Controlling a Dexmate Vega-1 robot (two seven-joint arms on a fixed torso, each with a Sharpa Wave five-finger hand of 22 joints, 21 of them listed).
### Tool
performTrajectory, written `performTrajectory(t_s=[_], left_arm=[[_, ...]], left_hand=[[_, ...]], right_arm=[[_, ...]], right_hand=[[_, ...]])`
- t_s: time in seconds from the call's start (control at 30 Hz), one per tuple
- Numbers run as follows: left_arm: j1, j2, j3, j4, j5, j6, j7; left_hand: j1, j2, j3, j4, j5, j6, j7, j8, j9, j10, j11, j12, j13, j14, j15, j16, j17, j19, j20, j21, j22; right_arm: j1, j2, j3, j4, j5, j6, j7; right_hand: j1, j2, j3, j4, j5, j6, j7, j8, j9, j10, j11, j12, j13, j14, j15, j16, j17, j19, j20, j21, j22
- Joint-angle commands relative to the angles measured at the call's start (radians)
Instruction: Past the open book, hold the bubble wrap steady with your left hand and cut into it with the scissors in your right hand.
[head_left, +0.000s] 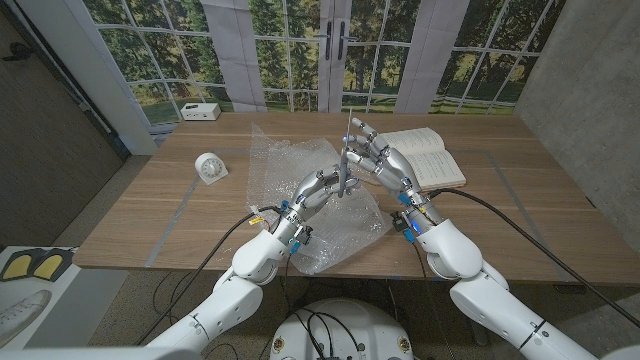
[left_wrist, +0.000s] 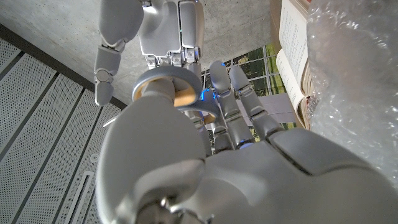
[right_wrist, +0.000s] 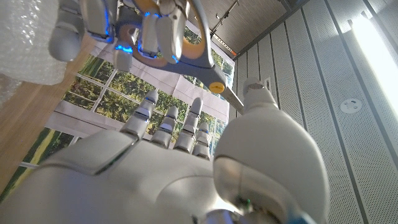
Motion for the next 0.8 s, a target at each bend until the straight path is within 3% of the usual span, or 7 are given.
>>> performTrajectory(t_s=[0.03, 0.3, 0.4, 0.6, 0.73, 0.8], left_arm=[[0.002, 0.000, -0.003, -0.005, -0.006, -0.001, -0.002], [0.029, 0.019, -0.020, -0.063, 0.005, 0.033, 0.047], [0.041, 0.023, -0.030, -0.085, 0.020, 0.039, 0.077], [0.071, 0.014, -0.049, -0.116, 0.051, 0.032, 0.141], [0.080, 0.035, -0.056, -0.145, 0.082, 0.065, 0.171], [0.084, 0.041, -0.058, -0.153, 0.089, 0.073, 0.180]], left_hand=[[0.033, 0.019, 0.003, -0.001, 0.007, -0.023, -0.012, 0.513, 0.063, 0.213, -0.192, 0.034, -0.001, 0.006, -0.111, 0.005, 0.002, -0.007, -0.001, 0.015, -0.001], [0.031, 0.020, 0.001, 0.001, 0.009, -0.028, -0.011, 0.522, 0.049, 0.215, -0.190, 0.036, -0.006, 0.008, -0.108, 0.009, 0.000, -0.013, 0.003, 0.029, -0.005], [0.010, 0.011, -0.017, 0.011, -0.002, -0.018, -0.012, 0.504, 0.010, 0.217, -0.190, 0.038, -0.010, 0.005, -0.109, 0.023, -0.004, -0.016, 0.003, 0.039, -0.008], [-0.016, -0.009, -0.046, 0.015, -0.036, 0.009, -0.019, 0.509, 0.008, 0.242, -0.200, 0.046, -0.023, 0.021, -0.121, 0.043, -0.024, -0.001, -0.008, 0.060, -0.012], [-0.076, -0.014, -0.077, 0.043, -0.077, -0.014, -0.017, 0.496, 0.004, 0.220, -0.186, 0.050, -0.015, 0.000, -0.111, 0.056, -0.019, -0.011, 0.002, 0.066, -0.015], [-0.111, -0.033, -0.097, 0.050, -0.106, 0.007, -0.030, 0.479, -0.027, 0.233, -0.199, 0.051, -0.025, 0.014, -0.121, 0.052, -0.040, -0.005, -0.007, 0.071, -0.018]], right_arm=[[-0.010, 0.012, 0.018, 0.013, 0.000, 0.008, -0.028], [-0.022, 0.018, 0.043, 0.024, 0.009, 0.015, -0.051], [-0.025, 0.019, 0.047, 0.028, 0.017, 0.014, -0.052], [-0.023, 0.021, 0.047, 0.037, 0.038, 0.016, -0.043], [-0.023, 0.018, 0.048, 0.039, 0.053, 0.015, -0.035], [-0.023, 0.018, 0.048, 0.039, 0.065, 0.013, -0.031]], right_hand=[[-0.011, 0.000, 0.001, -0.007, -0.014, -0.013, 0.003, 0.005, 0.001, -0.015, 0.010, -0.028, -0.016, -0.044, -0.021, -0.010, -0.008, -0.029, -0.004, -0.007, 0.006], [-0.016, 0.000, -0.001, -0.007, -0.023, -0.018, 0.003, 0.005, 0.001, -0.025, 0.020, -0.043, -0.025, -0.056, -0.014, -0.008, -0.013, -0.038, -0.004, -0.007, 0.006], [-0.019, 0.001, -0.002, -0.006, -0.025, -0.020, 0.004, 0.005, 0.001, -0.023, 0.018, -0.045, -0.027, -0.055, -0.015, -0.005, -0.014, -0.039, -0.005, -0.006, 0.006], [-0.024, 0.001, -0.003, -0.005, -0.029, -0.021, 0.005, 0.005, 0.001, -0.018, 0.015, -0.048, -0.031, -0.052, -0.013, -0.002, -0.016, -0.039, -0.004, -0.004, 0.006], [-0.027, 0.002, -0.004, -0.004, -0.032, -0.024, 0.006, 0.004, 0.001, -0.010, 0.013, -0.050, -0.035, -0.051, -0.012, 0.001, -0.018, -0.039, -0.003, -0.003, 0.006], [-0.027, 0.002, -0.004, -0.004, -0.033, -0.025, 0.006, 0.005, 0.001, -0.009, 0.012, -0.051, -0.036, -0.051, -0.012, 0.001, -0.018, -0.039, -0.004, -0.003, 0.006]])
